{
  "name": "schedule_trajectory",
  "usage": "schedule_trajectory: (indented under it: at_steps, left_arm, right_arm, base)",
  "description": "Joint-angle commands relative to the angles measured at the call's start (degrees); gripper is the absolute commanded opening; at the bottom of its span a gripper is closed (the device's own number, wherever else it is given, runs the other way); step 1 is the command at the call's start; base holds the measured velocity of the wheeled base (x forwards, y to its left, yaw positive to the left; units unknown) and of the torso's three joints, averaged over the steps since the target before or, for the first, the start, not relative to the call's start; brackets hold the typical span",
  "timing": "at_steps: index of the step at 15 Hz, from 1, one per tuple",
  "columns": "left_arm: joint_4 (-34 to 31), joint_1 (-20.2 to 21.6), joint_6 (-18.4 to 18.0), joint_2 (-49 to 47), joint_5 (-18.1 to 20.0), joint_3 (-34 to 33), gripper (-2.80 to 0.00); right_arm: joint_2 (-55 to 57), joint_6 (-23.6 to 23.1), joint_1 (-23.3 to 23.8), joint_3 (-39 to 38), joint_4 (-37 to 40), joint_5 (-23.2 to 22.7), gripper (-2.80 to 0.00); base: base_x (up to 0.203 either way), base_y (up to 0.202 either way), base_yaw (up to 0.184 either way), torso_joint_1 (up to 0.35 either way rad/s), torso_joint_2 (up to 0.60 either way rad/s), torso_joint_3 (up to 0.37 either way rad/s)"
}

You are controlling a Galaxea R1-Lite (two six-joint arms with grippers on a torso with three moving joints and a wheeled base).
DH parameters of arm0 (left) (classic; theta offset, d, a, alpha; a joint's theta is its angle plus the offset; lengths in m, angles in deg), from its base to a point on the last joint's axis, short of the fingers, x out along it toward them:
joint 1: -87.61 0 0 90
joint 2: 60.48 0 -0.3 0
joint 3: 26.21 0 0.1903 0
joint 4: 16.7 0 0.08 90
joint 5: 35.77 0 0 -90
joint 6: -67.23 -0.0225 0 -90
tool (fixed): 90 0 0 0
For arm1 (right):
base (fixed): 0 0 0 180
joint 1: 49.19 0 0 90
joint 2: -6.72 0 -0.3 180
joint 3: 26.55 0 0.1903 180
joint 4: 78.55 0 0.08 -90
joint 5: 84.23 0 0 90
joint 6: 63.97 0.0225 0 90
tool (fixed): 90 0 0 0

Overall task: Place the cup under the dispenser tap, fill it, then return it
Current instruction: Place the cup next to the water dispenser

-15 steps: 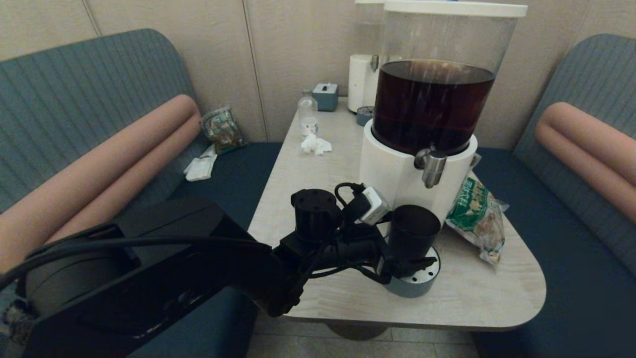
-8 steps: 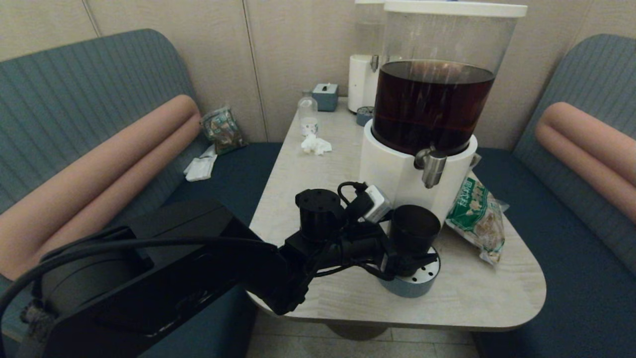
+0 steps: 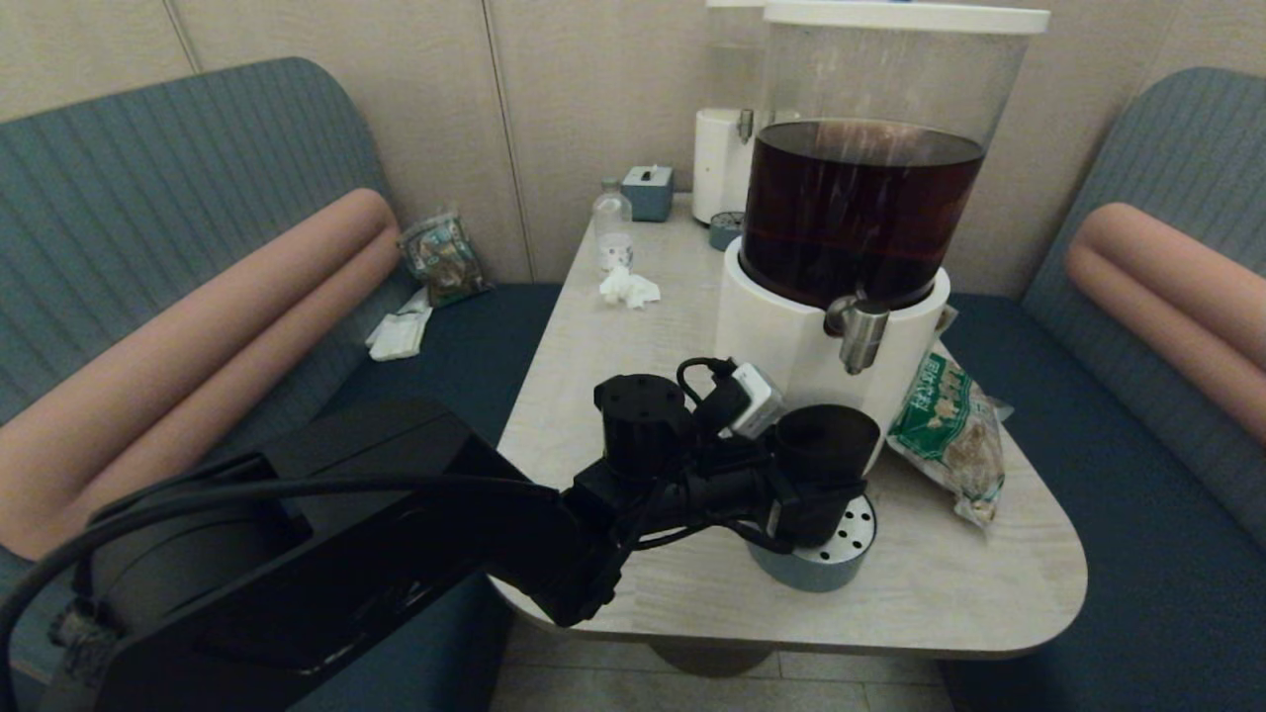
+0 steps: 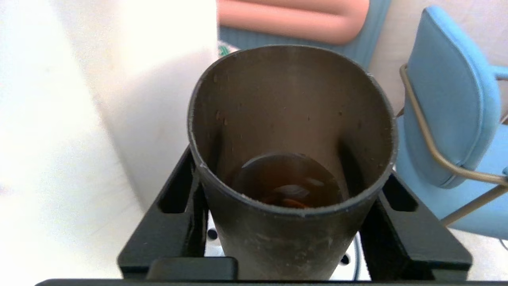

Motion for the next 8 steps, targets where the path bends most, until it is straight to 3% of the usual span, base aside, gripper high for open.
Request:
schedule_trajectory:
  at_steps: [1, 8]
  left_arm:
    - [1.8, -0.2, 1.0, 0.0, -0.2, -0.3, -2.80]
    - [3.0, -0.1, 1.1, 4.1, -0.4, -6.1, -2.80]
  right_arm:
    - [0.0, -0.1, 0.0, 0.0, 0.0, 0.0, -2.80]
    - [0.0, 0.0, 0.0, 0.0, 0.0, 0.0, -2.80]
  base:
    - [0.000, 0.000, 0.000, 0.000, 0.00, 0.000]
    - [0.000, 0.000, 0.000, 0.000, 0.00, 0.000]
